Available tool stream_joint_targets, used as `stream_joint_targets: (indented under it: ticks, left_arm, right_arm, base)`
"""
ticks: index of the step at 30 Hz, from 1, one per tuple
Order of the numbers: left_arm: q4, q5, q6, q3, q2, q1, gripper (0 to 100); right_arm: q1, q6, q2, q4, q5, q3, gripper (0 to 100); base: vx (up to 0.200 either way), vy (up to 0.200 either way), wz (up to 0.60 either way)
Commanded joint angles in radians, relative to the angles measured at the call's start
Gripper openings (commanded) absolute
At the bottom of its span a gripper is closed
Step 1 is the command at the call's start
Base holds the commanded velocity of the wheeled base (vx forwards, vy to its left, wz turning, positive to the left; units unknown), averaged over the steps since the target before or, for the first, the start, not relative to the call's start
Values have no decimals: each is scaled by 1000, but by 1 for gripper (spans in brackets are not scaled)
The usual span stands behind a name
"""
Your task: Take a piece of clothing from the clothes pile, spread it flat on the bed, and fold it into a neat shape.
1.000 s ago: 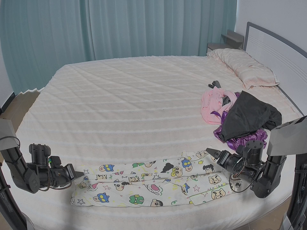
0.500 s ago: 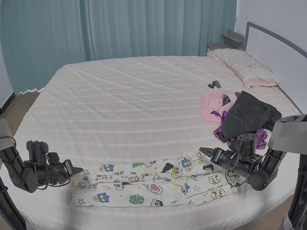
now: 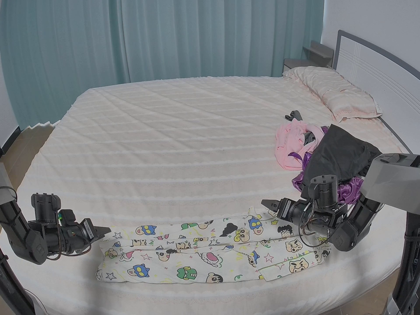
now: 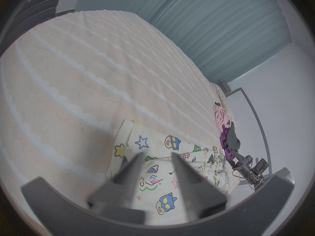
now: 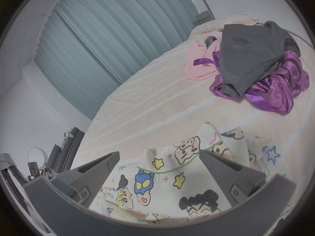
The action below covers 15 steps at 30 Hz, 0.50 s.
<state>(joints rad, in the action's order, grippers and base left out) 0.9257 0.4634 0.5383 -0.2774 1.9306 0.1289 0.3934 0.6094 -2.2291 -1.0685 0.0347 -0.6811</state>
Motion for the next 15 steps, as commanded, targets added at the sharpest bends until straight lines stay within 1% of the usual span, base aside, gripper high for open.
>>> stream_joint_targets:
  ticks: [1, 5, 8, 9, 10, 11, 15]
  left_arm:
    - [1, -2, -1, 23, -39, 28, 100]
    - [1, -3, -20, 55, -36, 43, 100]
    - [1, -3, -95, 81, -25, 46, 100]
    - [2, -3, -106, 83, -24, 47, 100]
    - [2, -5, -161, 90, -10, 52, 100]
    - [2, -3, -187, 92, -1, 54, 100]
    - [5, -5, -218, 86, 14, 46, 100]
  right_arm:
    - [-1, -2, -12, 4, 1, -5, 100]
    - [-4, -20, -23, 12, -1, -8, 100]
    - [-4, -39, -24, 12, -1, -8, 100]
    - [-4, -39, -24, 12, -1, -8, 100]
    - [-2, -40, -26, 12, -1, -8, 100]
    - [-2, -40, -26, 13, -1, -8, 100]
    - [-4, -40, -26, 27, -1, -11, 100]
  base:
    - [0, 0, 0]
    - [0, 0, 0]
    - [0, 0, 0]
    - [0, 0, 0]
    - [0, 0, 0]
    - [0, 0, 0]
    - [0, 0, 0]
